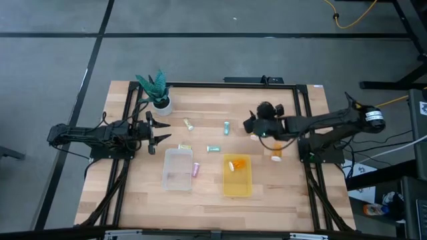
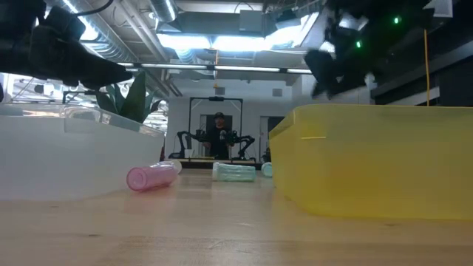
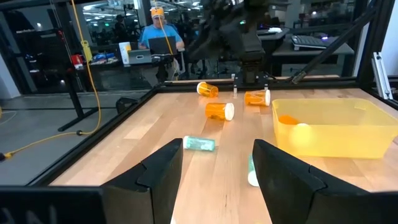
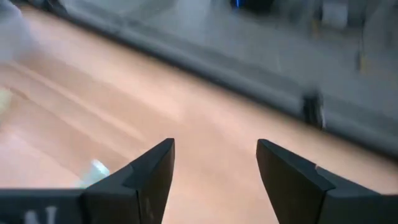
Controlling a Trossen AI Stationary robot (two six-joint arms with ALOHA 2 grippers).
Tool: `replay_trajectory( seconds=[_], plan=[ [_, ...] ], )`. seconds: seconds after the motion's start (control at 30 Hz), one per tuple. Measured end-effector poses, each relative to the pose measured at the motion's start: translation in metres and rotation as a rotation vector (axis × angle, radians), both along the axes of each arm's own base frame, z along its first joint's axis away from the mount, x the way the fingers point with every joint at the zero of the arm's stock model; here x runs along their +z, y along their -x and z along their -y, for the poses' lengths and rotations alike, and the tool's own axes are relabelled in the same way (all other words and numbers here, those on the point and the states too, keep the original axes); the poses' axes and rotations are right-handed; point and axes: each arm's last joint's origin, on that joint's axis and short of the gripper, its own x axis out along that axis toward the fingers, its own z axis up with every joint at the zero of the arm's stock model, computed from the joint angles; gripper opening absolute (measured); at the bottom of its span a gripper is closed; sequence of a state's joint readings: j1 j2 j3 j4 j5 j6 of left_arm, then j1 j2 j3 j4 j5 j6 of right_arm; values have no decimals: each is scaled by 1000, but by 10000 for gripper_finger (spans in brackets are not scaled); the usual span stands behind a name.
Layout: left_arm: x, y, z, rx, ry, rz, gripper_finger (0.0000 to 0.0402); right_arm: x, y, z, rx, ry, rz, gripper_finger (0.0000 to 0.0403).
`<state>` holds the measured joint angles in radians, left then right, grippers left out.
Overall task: Pick and place medicine bottles into bin by pill shape (circle, oval)
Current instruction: Put the top right orange pill bottle into the yellow bin
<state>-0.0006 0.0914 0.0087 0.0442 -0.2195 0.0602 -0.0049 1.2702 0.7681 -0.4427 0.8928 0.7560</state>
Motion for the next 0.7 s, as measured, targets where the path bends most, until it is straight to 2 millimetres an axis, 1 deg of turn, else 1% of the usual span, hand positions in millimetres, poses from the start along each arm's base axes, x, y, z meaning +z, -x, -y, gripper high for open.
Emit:
replay_trajectory(
  seconds=[0.07, 0.17, 0.3, 0.4, 0.6, 0.7],
  plan=[
    [0, 0, 0, 0, 2, 1, 190, -7, 12, 10, -80, -113, -40, 229],
    [0, 0, 0, 0, 3, 1, 190, -16, 32, 20, -244, -246, -114, 229],
    [0, 0, 0, 0, 4, 1, 190, -20, 51, 23, -431, -370, -158, 229],
    [0, 0, 0, 0, 8, -2, 190, -21, 57, 24, -495, -426, -173, 229],
    [-6, -4, 0, 3, 37, -69, 190, -21, 58, 24, -499, -451, -183, 229],
    [-11, -7, -1, 34, 81, -113, 190, -21, 58, 24, -498, -451, -183, 229]
  ],
)
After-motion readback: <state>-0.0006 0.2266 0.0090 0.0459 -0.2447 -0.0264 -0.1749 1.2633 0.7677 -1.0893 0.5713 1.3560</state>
